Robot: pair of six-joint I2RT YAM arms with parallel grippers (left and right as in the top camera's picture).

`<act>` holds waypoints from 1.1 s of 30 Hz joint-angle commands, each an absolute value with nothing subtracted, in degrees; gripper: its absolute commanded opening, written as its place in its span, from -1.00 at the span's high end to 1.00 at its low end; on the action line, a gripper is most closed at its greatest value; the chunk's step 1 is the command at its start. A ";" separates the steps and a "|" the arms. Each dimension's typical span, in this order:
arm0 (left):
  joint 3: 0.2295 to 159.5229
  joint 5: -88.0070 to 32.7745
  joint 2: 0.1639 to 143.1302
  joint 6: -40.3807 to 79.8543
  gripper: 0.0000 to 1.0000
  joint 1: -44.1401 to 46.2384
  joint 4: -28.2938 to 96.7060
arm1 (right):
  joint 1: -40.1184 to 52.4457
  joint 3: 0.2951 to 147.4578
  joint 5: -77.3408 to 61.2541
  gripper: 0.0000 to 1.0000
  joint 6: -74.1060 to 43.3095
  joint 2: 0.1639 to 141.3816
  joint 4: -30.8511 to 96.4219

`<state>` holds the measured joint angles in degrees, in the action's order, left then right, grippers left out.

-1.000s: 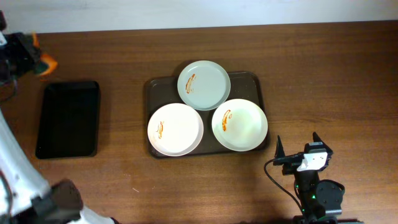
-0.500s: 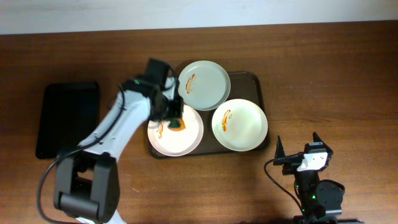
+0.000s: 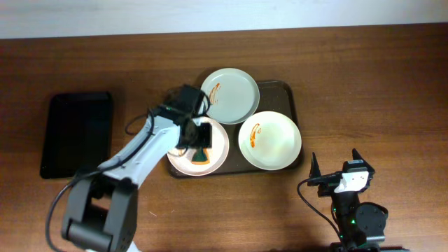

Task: Clean dirty plates on tray and stack at the side
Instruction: 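Carry the sponge with the left gripper over the front-left white plate, then scrub the front-left plate with the sponge while the right gripper grasps it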

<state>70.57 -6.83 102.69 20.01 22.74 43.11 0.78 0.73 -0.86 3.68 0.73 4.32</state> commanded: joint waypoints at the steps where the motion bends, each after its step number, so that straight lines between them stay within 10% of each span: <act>1: 76.64 -6.59 93.71 20.14 -0.18 22.57 47.33 | 0.36 0.32 -0.36 -0.97 4.08 0.40 4.54; 5: 75.46 -6.57 91.61 20.14 -0.63 22.63 52.12 | 0.36 0.32 -0.36 -0.97 4.08 0.40 4.54; 18: 66.02 -5.48 93.12 19.70 -0.39 22.61 48.71 | 0.36 0.32 -0.36 -0.97 4.08 0.40 4.54; 20: 62.24 -5.74 93.12 19.77 0.03 22.63 48.01 | 0.36 0.32 -3.75 -0.97 3.44 0.40 3.99; 22: 61.95 -5.72 93.12 19.75 -0.27 22.61 46.39 | 0.36 0.32 -18.76 -0.97 -1.87 0.40 1.54; 28: 61.93 -5.48 93.12 19.70 -0.35 22.63 43.90 | 0.34 2.52 -38.54 -0.97 -21.82 0.56 -20.88; 33: 61.95 -4.47 93.12 19.73 -0.38 22.61 43.07 | 0.25 35.99 -37.63 -0.97 -1.74 28.86 20.36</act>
